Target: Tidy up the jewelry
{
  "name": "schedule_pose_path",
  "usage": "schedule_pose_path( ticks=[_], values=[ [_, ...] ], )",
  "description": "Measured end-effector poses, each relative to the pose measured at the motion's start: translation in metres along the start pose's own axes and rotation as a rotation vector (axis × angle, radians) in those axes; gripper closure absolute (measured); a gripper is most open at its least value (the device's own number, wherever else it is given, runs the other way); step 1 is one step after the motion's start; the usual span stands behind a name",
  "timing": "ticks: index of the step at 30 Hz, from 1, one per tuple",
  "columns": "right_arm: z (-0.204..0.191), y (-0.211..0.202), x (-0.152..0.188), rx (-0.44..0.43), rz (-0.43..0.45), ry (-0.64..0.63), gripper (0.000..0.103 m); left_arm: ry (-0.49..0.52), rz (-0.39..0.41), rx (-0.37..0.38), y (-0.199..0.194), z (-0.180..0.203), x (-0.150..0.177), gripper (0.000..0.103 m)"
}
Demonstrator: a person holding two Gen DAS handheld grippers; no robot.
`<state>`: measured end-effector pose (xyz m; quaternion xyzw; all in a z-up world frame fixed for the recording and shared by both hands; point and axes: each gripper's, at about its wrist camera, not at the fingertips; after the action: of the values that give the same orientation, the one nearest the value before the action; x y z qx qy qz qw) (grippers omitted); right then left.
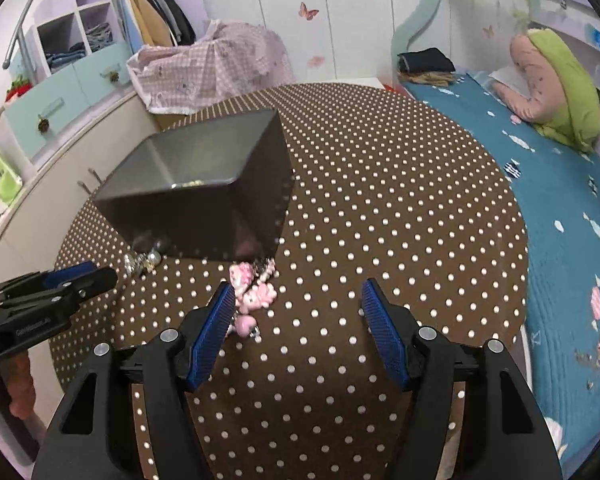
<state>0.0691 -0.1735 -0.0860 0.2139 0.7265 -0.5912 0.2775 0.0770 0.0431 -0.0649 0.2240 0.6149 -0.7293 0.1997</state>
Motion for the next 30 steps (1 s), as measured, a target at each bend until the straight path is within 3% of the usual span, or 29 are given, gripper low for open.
schedule_pose_path(
  ticks=[8,13,15,17,19,23,30],
  values=[
    [0.002,0.007,0.004,-0.003,-0.021,0.004,0.039,0.016,-0.003,-0.008,0.011,0.010,-0.006,0.053],
    [0.003,0.009,0.003,-0.009,-0.021,0.002,0.039,0.007,0.008,-0.025,0.018,0.011,-0.013,0.052],
    [0.003,0.009,0.003,-0.010,-0.021,0.003,0.039,0.016,0.012,-0.046,0.020,0.014,-0.014,0.055],
    [0.003,0.009,0.003,-0.008,-0.021,-0.001,0.039,0.036,0.019,-0.049,0.020,0.016,-0.016,0.080],
    [0.002,0.010,0.001,-0.005,-0.024,-0.005,0.039,0.053,0.013,-0.029,0.020,0.018,-0.015,0.089],
    [0.000,0.009,-0.003,-0.016,-0.021,-0.019,0.039,0.070,0.022,-0.025,0.015,0.019,-0.010,0.097],
    [-0.010,0.000,0.003,-0.043,-0.012,-0.049,0.039,0.059,0.044,-0.003,-0.005,0.009,-0.001,0.097]
  ],
)
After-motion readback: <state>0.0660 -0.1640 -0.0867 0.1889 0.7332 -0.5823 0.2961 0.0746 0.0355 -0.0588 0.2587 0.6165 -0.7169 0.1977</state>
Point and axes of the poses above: each gripper's, at about its wrist camera, not at the fingertips, and y roughly the way its jaws point, z to its right, x to its underside, and after that the axes turned 3 degrees about -y, right-handed
